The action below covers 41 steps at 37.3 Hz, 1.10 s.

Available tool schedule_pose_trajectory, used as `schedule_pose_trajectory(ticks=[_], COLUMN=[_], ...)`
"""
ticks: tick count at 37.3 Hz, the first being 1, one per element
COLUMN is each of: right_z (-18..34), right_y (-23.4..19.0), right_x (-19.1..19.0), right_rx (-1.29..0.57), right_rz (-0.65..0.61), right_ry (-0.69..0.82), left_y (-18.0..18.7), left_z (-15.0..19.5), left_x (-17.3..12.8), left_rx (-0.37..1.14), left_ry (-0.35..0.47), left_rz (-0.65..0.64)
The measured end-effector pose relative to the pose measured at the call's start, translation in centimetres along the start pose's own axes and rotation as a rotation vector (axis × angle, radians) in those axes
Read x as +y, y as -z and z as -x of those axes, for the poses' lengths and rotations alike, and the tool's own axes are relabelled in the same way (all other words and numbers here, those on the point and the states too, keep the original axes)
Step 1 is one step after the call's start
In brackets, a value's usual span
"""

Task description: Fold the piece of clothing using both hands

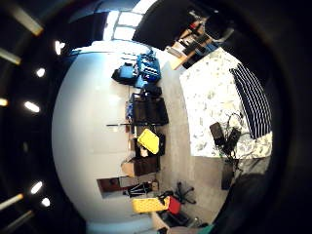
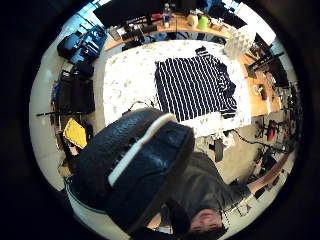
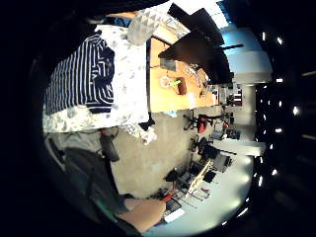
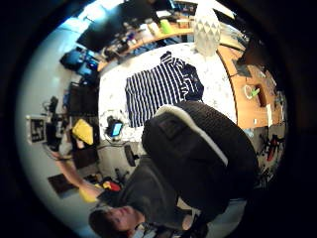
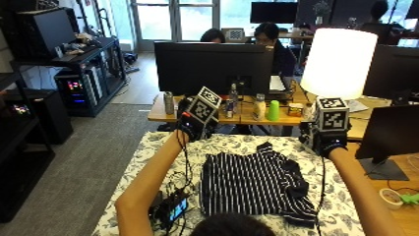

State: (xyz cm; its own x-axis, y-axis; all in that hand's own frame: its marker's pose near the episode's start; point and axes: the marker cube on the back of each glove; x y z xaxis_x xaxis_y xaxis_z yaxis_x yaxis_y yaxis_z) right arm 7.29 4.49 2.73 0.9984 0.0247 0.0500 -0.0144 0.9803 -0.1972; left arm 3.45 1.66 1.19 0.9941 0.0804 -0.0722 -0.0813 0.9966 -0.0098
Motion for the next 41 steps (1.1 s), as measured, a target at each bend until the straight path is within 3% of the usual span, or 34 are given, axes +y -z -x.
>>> schedule_pose_trajectory(ticks=[8, 13, 20, 25, 27, 29, 33, 37, 41], right_z=[-1.0, -1.8, -1.6, -2.8, -3.0, -3.2, -3.7, -4.4, -4.5], right_y=[-5.1, -9.1, -11.6, -15.5, -16.7, -17.7, -19.1, -20.9, -22.1], right_x=[-1.5, -2.9, -2.0, -3.9, -3.8, -3.8, -3.4, -3.7, -3.6], right_rx=[-0.051, -0.011, -0.054, -0.049, -0.054, -0.064, -0.083, -0.082, -0.078], right_rz=[0.116, 0.172, 0.189, 0.260, 0.282, 0.298, 0.323, 0.344, 0.355], right_ry=[0.048, 0.042, 0.092, 0.065, 0.078, 0.093, 0.107, 0.098, 0.105], left_y=[-6.6, -11.8, -18.5, -23.6, -26.6, -28.7, -28.5, -27.8, -29.5], left_z=[-5.8, -10.7, -17.0, -21.9, -24.0, -25.3, -25.0, -24.5, -25.6], left_x=[-2.6, -3.4, -2.7, -1.8, -1.8, -1.3, 2.3, 3.8, 0.8], left_rx=[0.032, 0.109, 0.167, 0.200, 0.205, 0.196, 0.171, 0.163, 0.185], left_ry=[-0.092, -0.206, -0.376, -0.487, -0.470, -0.401, -0.299, -0.279, -0.323], left_rz=[0.027, 0.097, 0.219, 0.318, 0.384, 0.487, 0.643, 0.629, 0.472])
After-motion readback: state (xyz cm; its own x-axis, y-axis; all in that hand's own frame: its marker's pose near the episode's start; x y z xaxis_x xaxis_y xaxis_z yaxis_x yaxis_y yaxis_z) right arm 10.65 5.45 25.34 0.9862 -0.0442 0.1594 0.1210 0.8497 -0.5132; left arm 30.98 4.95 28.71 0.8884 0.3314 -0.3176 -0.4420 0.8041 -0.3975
